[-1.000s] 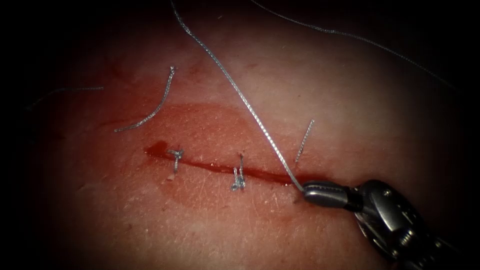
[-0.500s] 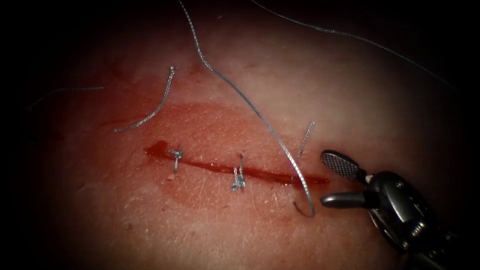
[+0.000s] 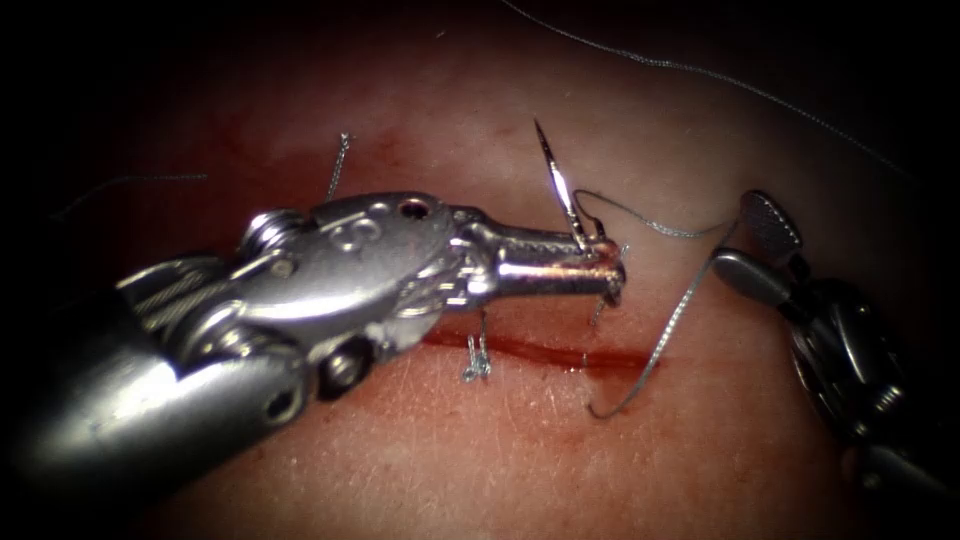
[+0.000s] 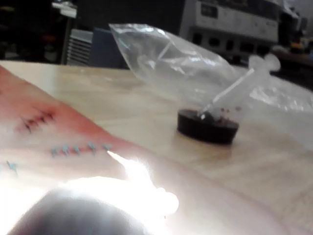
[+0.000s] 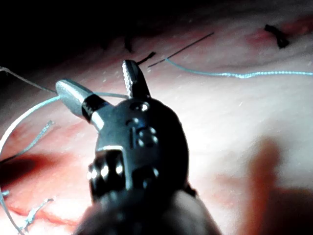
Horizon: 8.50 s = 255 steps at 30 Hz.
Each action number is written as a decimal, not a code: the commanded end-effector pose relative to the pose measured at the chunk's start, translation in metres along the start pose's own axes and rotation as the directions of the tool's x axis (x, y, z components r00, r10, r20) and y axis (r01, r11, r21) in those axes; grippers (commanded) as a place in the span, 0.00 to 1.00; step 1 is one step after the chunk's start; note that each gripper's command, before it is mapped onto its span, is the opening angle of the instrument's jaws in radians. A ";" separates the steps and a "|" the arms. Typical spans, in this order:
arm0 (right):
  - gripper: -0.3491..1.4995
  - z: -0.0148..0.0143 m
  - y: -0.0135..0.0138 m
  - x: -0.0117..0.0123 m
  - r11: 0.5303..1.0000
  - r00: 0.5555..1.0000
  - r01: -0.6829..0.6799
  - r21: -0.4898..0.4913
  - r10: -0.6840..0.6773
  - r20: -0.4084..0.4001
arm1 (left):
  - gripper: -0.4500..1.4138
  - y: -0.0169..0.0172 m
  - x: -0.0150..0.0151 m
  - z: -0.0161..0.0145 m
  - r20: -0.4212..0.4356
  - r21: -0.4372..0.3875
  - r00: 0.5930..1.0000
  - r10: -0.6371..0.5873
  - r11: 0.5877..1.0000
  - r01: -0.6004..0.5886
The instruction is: Wound Closure
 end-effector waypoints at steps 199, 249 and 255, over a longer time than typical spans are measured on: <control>0.00 0.0031 -0.0075 -0.0128 0.905 0.981 0.193 -0.378 -0.178 0.075 | 0.00 0.0077 0.0174 0.0067 -0.853 0.022 0.287 0.436 0.579 -0.815; 0.45 0.0037 -0.0037 -0.0134 0.807 0.993 0.117 -0.578 -0.108 0.051 | 0.00 0.0076 0.0177 0.0075 -0.857 0.011 0.289 0.426 0.577 -0.817; 0.41 0.0043 -0.0033 -0.0139 0.808 0.993 0.115 -0.578 -0.098 0.060 | 0.00 0.0076 0.0177 0.0076 -0.857 0.011 0.289 0.426 0.577 -0.817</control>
